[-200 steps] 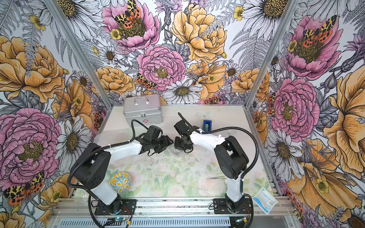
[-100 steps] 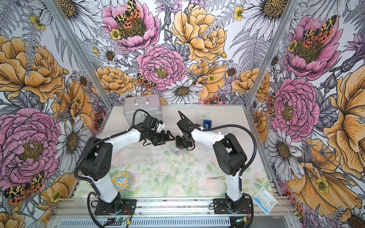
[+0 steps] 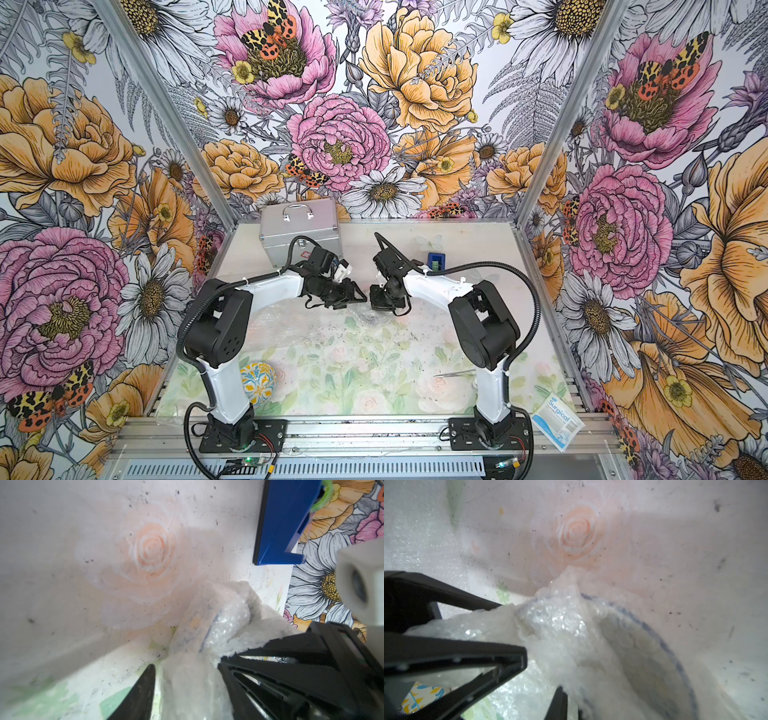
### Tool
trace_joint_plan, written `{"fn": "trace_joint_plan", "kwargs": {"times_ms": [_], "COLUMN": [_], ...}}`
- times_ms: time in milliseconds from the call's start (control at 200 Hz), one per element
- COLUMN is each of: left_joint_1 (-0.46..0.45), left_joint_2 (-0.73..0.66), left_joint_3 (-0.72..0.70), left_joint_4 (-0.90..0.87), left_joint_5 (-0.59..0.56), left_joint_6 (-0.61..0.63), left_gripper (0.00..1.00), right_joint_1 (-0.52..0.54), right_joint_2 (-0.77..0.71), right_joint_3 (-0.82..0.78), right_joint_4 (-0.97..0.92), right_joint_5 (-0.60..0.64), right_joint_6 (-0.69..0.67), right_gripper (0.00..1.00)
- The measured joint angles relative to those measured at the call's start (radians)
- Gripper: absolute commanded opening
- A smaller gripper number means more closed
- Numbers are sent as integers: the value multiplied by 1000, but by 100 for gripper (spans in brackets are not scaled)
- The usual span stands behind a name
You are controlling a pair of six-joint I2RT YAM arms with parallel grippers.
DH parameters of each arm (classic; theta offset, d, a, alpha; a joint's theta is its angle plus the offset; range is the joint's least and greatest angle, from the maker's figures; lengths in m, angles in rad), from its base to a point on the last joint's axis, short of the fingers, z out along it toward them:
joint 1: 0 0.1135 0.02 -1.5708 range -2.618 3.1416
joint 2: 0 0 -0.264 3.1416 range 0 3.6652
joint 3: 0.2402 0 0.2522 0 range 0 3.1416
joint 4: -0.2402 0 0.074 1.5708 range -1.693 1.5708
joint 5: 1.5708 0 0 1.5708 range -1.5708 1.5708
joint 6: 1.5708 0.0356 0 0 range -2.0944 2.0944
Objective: Wrap bowls in bubble wrap
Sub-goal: Wrap the bowl in bubble wrap.
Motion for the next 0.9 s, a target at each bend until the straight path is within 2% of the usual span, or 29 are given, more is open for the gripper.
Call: {"fn": "trace_joint_plan", "kwargs": {"times_ms": [60,135,270,350,400,455,585,770,820,860,901], "left_joint_1": [5,9,10,10,7,0,-21,-93,-112,-127,-138], "left_joint_2": [-4,-6,-6,-6,-6,-6,-13,-41,-52,-65,-77], "left_joint_3": [-4,-11,-19,-19,-20,-27,-60,-105,-120,-136,-150], "left_joint_4": [3,13,25,32,36,48,103,179,205,220,231], "left_joint_5": [4,5,11,16,18,17,9,-50,-66,-84,-100], "left_joint_6": [-2,-8,-26,-40,-40,-55,-82,-139,-157,-172,-182], "left_gripper": [55,44,34,23,12,4,0,0,0,0,0], "right_joint_1": [0,0,0,0,0,0,-2,-55,-90,-120,-144], "right_joint_2": [0,0,0,0,0,-2,-47,-242,-314,-376,-439], "right_joint_3": [0,0,0,0,0,0,0,0,-5,-19,-40], "right_joint_4": [0,0,0,0,0,0,-3,-54,-56,-53,-49], "right_joint_5": [0,0,0,0,0,3,35,132,159,197,250], "right_joint_6": [0,0,0,0,0,6,9,24,29,32,26], "right_gripper": [13,13,13,14,18,29,43,39,41,47,45]}}
